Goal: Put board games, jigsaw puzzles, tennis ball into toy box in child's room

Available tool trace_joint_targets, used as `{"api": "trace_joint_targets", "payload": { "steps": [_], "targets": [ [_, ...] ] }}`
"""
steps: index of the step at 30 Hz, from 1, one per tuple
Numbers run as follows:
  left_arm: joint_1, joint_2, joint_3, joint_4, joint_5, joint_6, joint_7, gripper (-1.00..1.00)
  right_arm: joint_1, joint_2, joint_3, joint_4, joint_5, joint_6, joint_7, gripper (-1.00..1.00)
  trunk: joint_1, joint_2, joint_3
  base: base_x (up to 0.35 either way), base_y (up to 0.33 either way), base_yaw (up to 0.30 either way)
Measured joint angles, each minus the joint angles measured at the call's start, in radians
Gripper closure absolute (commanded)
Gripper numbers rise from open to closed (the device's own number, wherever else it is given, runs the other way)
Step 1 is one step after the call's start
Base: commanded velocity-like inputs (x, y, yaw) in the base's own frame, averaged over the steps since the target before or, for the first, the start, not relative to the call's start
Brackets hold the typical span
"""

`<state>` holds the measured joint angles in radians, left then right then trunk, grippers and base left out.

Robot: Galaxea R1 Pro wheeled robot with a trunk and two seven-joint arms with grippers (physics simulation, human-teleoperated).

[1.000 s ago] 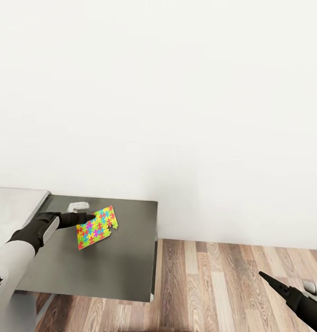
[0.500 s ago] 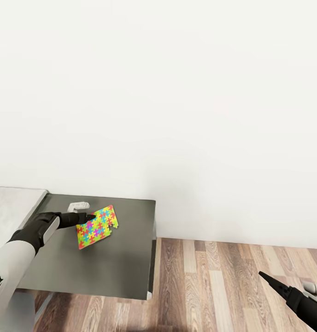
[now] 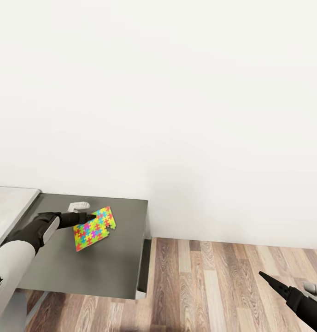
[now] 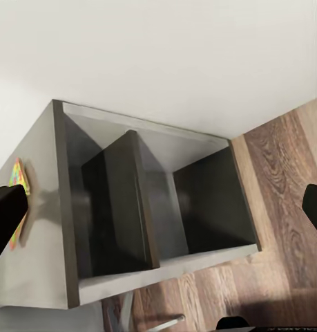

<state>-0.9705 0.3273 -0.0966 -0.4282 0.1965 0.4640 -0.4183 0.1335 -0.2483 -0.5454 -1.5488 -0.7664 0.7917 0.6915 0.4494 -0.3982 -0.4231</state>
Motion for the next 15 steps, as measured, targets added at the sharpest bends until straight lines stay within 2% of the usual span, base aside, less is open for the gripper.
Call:
{"api": "trace_joint_targets", "payload": {
  "steps": [6,15],
  "targets": [
    [0.0,0.0,-0.001,0.0,0.0,0.002,-0.001,-1.0,0.0,0.0,-0.001,0.0,0.0,0.0,0.004,-1.0,0.0,0.0,0.0,0.0,-0.238,0.0],
    [0.0,-0.001,-0.001,0.0,0.001,0.008,-0.002,-1.0,0.0,0.0,-0.002,0.0,0.0,0.0,0.005,-1.0,0.0,0.0,0.0,-0.065,-0.096,0.0]
  ]
}}
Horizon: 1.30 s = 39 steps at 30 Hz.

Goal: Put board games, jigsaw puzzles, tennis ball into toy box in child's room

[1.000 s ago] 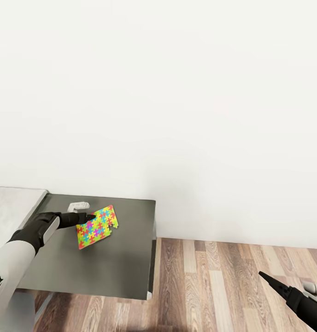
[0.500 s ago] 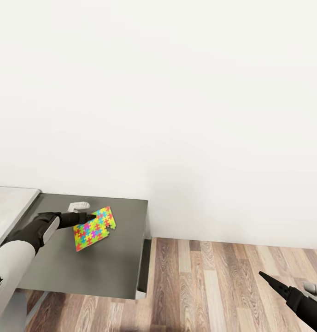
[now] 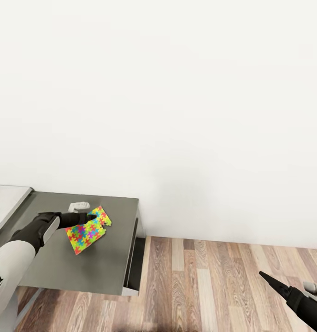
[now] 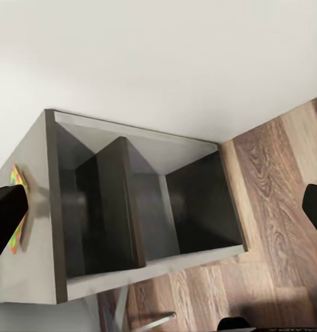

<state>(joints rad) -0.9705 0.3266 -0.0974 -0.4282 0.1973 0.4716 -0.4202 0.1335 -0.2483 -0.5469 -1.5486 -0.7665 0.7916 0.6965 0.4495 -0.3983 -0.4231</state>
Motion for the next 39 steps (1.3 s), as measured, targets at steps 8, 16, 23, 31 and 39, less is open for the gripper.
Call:
{"api": "trace_joint_targets", "payload": {
  "steps": [8,16,23,31,39],
  "targets": [
    [0.0,0.001,0.002,0.0,-0.002,0.001,-0.018,-1.0,0.0,0.0,0.0,0.0,0.0,0.0,0.0,-1.0,0.0,0.0,0.0,-0.073,-0.066,0.0],
    [0.0,0.002,0.005,0.0,-0.002,0.003,-0.032,-1.0,0.0,0.0,0.0,0.0,0.0,0.0,0.0,-1.0,0.0,0.0,0.0,-0.091,-0.117,0.0],
    [0.0,0.002,0.005,0.0,-0.002,0.003,-0.034,-1.0,0.0,0.0,0.0,0.0,0.0,0.0,0.0,-1.0,0.0,0.0,0.0,-0.076,-0.126,0.0],
    [0.0,0.003,0.006,0.0,0.001,0.012,-0.035,-1.0,0.0,0.001,0.0,0.0,0.0,0.0,0.0,-1.0,0.0,0.0,0.0,-0.041,-0.072,0.0],
    [0.0,0.003,0.006,0.0,0.001,0.014,-0.036,-1.0,0.0,0.0,-0.001,0.0,-0.001,0.001,0.001,-1.0,0.0,0.0,0.0,-0.001,-0.03,0.0]
  ]
}}
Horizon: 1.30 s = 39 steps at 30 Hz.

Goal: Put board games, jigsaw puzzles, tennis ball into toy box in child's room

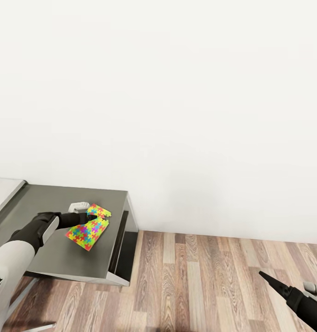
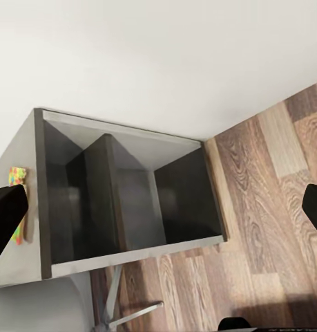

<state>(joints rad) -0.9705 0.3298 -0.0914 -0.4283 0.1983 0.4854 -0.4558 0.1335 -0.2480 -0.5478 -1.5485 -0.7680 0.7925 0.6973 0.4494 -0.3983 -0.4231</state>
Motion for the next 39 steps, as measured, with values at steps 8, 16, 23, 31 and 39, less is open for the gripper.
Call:
{"api": "trace_joint_targets", "payload": {
  "steps": [8,16,23,31,39],
  "targets": [
    [0.0,0.0,0.0,0.0,0.001,0.001,0.0,-1.0,-0.002,0.0,-0.001,0.0,0.0,0.004,-0.001,-1.0,0.0,0.0,0.0,0.0,0.0,0.0],
    [0.0,0.001,-0.001,0.0,-0.004,0.004,-0.119,-1.0,-0.002,0.0,-0.001,0.0,0.0,0.004,-0.001,-1.0,0.0,0.0,0.0,0.0,0.0,0.0],
    [0.0,0.004,-0.001,0.0,-0.005,0.015,-0.149,-1.0,-0.002,0.0,-0.001,-0.001,-0.001,0.004,-0.001,-1.0,0.0,0.0,0.0,0.0,0.0,0.0],
    [0.0,0.008,0.0,0.0,-0.004,0.019,-0.151,-1.0,-0.002,0.0,-0.001,-0.001,-0.002,0.004,-0.001,-1.0,0.0,0.0,0.0,0.0,0.0,0.0],
    [0.0,0.01,-0.001,0.0,-0.004,0.02,-0.171,-1.0,-0.002,0.0,-0.001,-0.002,-0.001,0.002,-0.001,-1.0,0.0,0.0,0.0,0.0,0.0,0.0]
  ]
}}
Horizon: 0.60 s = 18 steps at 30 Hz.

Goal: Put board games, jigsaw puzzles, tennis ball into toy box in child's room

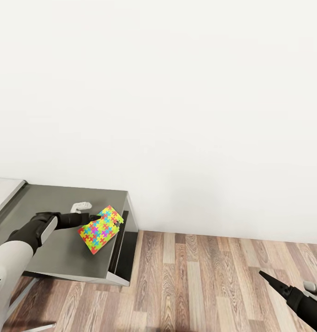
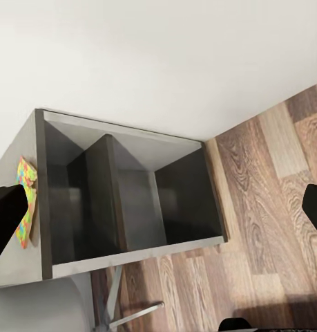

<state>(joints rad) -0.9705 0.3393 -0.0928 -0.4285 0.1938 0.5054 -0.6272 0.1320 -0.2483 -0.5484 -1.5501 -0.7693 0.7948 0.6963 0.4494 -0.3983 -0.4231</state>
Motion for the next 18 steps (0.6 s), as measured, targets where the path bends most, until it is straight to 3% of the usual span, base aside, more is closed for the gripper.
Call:
{"api": "trace_joint_targets", "payload": {
  "steps": [18],
  "targets": [
    [0.0,0.001,0.0,0.002,0.0,0.0,-0.022,-1.0,0.0,0.0,0.0,0.0,0.0,0.0,0.0,-1.0,0.0,0.0,0.0,0.0,0.0,0.0]
  ]
}}
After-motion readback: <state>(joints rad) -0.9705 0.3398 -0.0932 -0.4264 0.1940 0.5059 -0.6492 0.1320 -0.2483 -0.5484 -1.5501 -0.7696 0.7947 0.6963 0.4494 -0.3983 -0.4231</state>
